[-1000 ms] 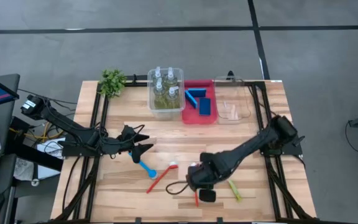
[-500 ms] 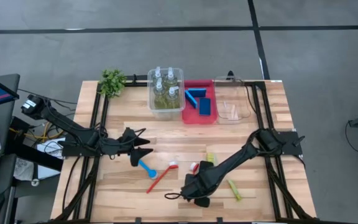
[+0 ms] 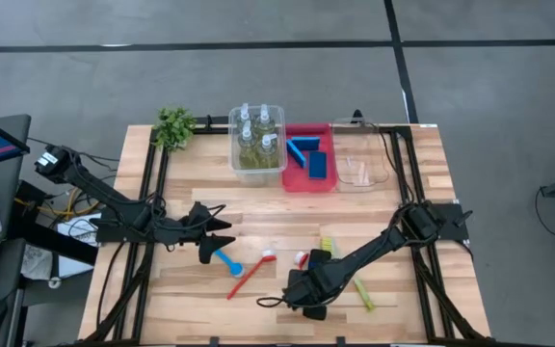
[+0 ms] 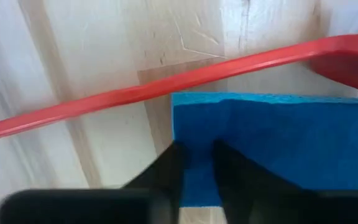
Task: Pick & Place Kitchen Sink Supplies
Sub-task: Put the blue sponge into the red bin
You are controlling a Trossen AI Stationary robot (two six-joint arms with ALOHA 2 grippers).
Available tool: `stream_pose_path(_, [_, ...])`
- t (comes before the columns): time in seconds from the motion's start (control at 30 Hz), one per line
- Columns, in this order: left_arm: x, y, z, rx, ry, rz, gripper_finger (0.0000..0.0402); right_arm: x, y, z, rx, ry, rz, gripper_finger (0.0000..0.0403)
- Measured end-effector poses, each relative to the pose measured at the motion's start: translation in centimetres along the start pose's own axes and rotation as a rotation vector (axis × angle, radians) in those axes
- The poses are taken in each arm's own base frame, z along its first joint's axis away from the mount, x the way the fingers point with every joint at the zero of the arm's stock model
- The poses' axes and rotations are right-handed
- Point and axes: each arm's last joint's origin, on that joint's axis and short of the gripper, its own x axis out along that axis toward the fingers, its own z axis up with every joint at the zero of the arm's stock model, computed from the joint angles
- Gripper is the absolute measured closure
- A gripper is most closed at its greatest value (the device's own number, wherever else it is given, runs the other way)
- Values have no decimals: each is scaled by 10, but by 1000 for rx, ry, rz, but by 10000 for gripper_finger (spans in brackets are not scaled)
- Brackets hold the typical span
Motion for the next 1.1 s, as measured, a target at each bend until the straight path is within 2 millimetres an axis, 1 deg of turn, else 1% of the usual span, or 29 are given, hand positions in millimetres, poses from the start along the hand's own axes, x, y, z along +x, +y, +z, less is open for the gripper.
stream_pose_path(0.07, [0,-1,-1,2,2,-4,128,2,1,0,-1,15,13,374])
stream_pose_path(0.1, [0,-1,-1,2,3,-4,128,2,1,-1,-1,19,19,387])
stream_pose_path(0.17, [-1,-1,-1,2,3,-5,128,-1,2,-2,3,12,24,390])
stream_pose_path(0.23, [0,-1,-1,2,2,-4,128,-11,1,-4,22,5,35,389])
stream_pose_path(0.33, [0,-1,-1,2,3,-4,128,-37,-4,-9,32,-24,69,398])
stream_pose_path(0.43, [0,-1,-1,2,2,-4,128,-65,-13,-12,85,-70,113,398])
stream_pose_path(0.63, [0,0,0,2,-6,4,128,-135,-35,-27,143,-261,206,401])
stream_pose_path(0.73, [0,0,0,2,-8,6,128,-164,-46,-38,158,-364,214,401])
stream_pose_path(0.93, [0,0,0,2,-8,7,128,-206,-71,-57,195,-601,122,402])
stream_pose_path(1.03, [0,0,0,2,-8,7,128,-222,-87,-64,143,-696,23,402])
stream_pose_path(1.1, [0,0,0,2,-12,10,128,-230,-98,-67,100,-736,-57,402])
